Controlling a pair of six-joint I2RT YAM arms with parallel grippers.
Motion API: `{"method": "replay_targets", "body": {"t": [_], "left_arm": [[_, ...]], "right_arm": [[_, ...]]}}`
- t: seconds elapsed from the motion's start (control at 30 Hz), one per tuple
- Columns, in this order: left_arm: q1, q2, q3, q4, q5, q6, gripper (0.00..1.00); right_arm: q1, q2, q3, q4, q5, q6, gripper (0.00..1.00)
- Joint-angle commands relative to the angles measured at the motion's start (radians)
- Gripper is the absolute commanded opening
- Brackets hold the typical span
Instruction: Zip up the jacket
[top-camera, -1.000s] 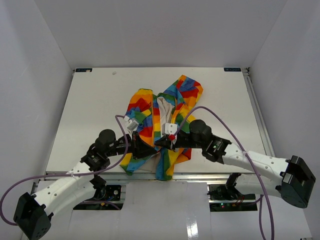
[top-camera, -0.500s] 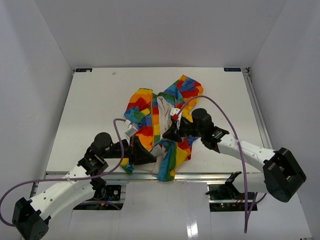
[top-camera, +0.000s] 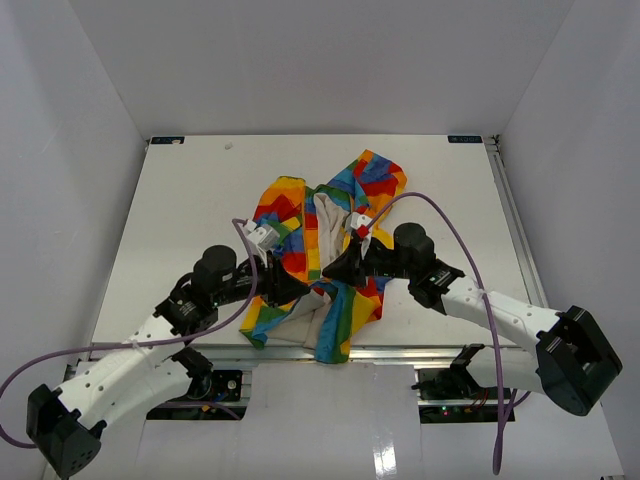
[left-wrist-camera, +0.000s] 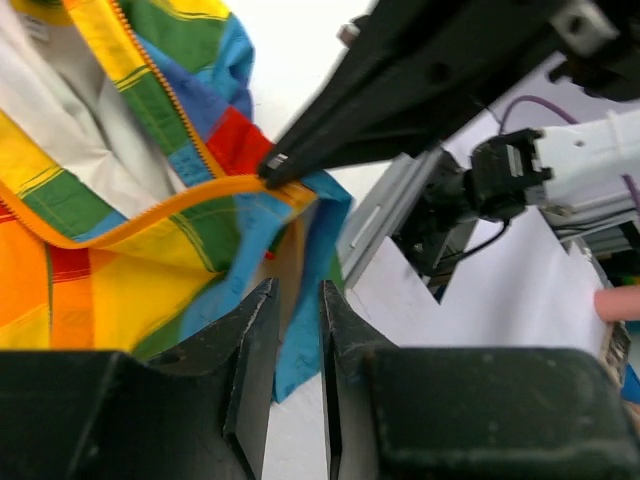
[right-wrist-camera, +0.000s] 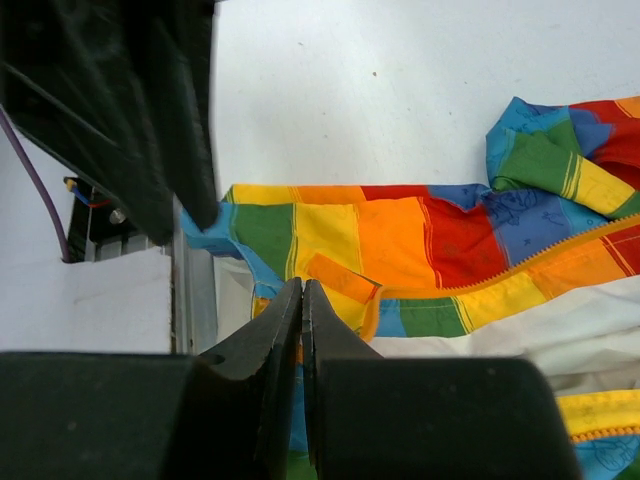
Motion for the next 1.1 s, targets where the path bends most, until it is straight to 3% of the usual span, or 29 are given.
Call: {"method": "replay_targets", "body": {"t": [0.0, 0.2, 0.3, 0.47, 0.67, 0.87, 1.07], "left_arm": [[-0.001, 0.1, 0.065, -0.06, -0.057, 0.069, 0.38], [-0.002, 0.166, 0.101, -0.046, -0.049, 0.105, 0.43], [-0.002, 0.185, 0.104, -0.042, -0.043, 0.12, 0.55], [-0.006, 0.166, 0.107, -0.026, -0.048, 0.17, 0.59], [-0.013, 0.106, 0.087, 0.022, -0.04, 0.256, 0.58], [-0.024, 0.163, 0.087, 0.043, 0.006, 0.334, 0.5], [-0.05, 0.199, 0.077, 0.088, -0.017, 0.376, 0.49]], "right_arm": [[0.009, -0.018, -0.009, 0.092, -0.006, 0.07, 0.08], [0.013, -0.017, -0.015, 0.106, -0.003, 0.089, 0.08], [0.013, -0.02, -0.018, 0.108, 0.0, 0.094, 0.08], [0.013, -0.016, -0.013, 0.097, 0.002, 0.104, 0.08], [0.013, -0.018, -0.021, 0.103, 0.013, 0.112, 0.08], [0.013, -0.007, -0.021, 0.118, 0.009, 0.135, 0.08], [0.013, -0.005, -0.021, 0.125, 0.009, 0.143, 0.08]]}}
